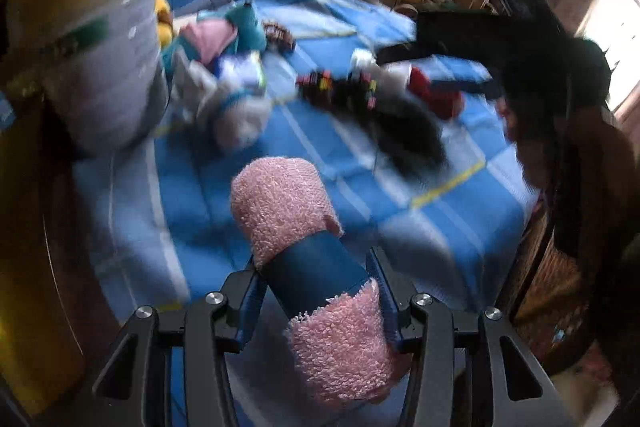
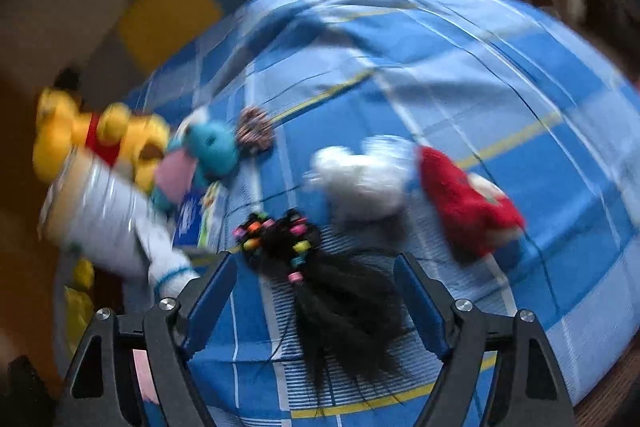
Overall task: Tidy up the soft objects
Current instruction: 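Grasp the black beaded hair wig with the right gripper while the left holds the towel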
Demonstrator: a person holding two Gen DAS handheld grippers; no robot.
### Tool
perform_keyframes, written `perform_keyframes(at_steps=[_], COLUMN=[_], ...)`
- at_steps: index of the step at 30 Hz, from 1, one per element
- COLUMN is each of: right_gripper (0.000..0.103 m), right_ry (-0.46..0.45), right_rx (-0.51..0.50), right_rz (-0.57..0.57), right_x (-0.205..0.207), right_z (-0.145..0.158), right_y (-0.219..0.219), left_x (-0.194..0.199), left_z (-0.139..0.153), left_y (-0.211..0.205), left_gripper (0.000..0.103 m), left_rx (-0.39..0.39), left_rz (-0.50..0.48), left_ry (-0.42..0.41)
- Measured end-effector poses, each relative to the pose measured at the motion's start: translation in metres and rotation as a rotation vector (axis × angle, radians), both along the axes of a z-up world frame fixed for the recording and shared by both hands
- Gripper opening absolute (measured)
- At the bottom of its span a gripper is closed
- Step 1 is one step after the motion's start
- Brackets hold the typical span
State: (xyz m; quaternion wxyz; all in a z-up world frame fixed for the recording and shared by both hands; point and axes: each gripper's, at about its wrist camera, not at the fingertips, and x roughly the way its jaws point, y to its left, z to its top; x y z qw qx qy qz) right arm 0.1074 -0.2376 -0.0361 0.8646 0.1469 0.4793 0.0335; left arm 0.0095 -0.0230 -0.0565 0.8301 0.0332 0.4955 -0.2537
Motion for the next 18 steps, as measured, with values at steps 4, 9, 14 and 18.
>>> perform_keyframes(at_steps=[4, 9, 14, 18], right_gripper=[0.081, 0.038, 0.034, 0.034], right_ry=[0.079, 0.155, 0.138, 0.126], right_rx=[-0.218, -0.33, -0.297, -0.324], right_rz=[0.122, 0.166, 0.167, 0.179], right_x=[0.026, 0.044, 0.041, 0.041], right_z=[-0.022, -0.055, -0.057, -0.056], right_y=[0.035, 0.042, 0.036, 0.037], left_x=[-0.006, -0.012, -0.02, -0.022], left_z=[-0.017, -0.023, -0.025, -0.021], left_y=[0.005, 0.009, 0.006, 0.009], left_gripper=[0.05, 0.05, 0.05, 0.047], left_rx=[0.01, -0.002, 0.031, 0.034], left_rz=[0.025, 0.039, 0.03, 0.026], left_ry=[0.028, 0.003, -0.035, -0.053])
